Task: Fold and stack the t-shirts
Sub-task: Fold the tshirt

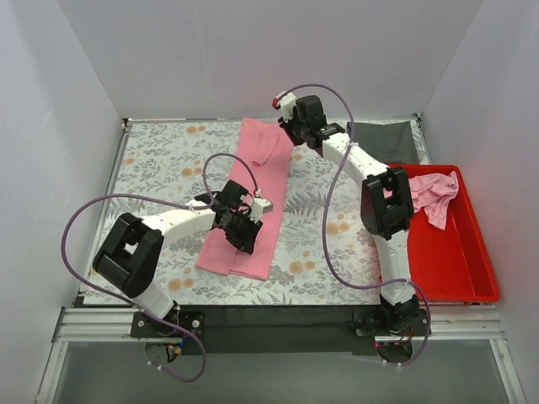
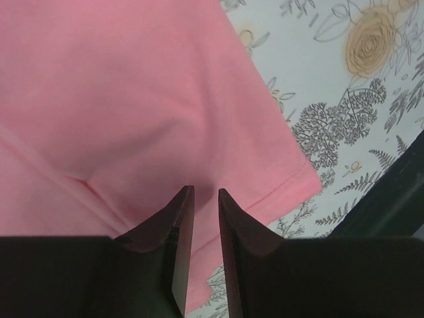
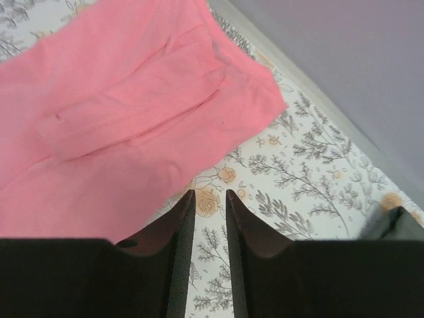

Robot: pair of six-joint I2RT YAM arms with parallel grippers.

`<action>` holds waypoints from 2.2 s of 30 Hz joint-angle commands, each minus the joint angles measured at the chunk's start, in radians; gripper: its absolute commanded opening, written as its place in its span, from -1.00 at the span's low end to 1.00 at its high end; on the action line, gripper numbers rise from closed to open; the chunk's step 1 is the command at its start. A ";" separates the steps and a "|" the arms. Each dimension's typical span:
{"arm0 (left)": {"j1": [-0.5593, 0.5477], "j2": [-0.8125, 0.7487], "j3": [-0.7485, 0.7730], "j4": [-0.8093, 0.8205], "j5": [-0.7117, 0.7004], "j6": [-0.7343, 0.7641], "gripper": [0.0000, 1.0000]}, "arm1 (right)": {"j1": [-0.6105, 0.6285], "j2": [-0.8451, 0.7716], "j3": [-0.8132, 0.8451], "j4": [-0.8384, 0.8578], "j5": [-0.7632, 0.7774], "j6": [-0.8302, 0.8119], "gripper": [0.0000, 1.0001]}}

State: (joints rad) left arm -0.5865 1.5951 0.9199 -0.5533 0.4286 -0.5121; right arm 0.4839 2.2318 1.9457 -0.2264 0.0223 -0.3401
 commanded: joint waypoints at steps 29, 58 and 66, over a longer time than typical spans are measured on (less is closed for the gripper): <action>-0.049 -0.385 0.128 -0.262 0.252 0.231 0.28 | -0.114 -0.592 -0.466 -0.479 -0.572 -0.196 0.10; -0.070 -0.725 -0.483 -0.042 0.220 0.823 0.36 | 0.554 -0.989 -1.260 -0.088 -0.404 -0.588 0.28; -0.125 -0.748 -0.546 0.018 0.179 0.794 0.01 | 0.642 -0.969 -1.349 0.028 -0.331 -0.482 0.01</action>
State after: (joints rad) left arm -0.6960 0.8570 0.3874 -0.5957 0.6239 0.2729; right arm 1.1046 1.2575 0.6212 -0.3019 -0.3542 -0.8776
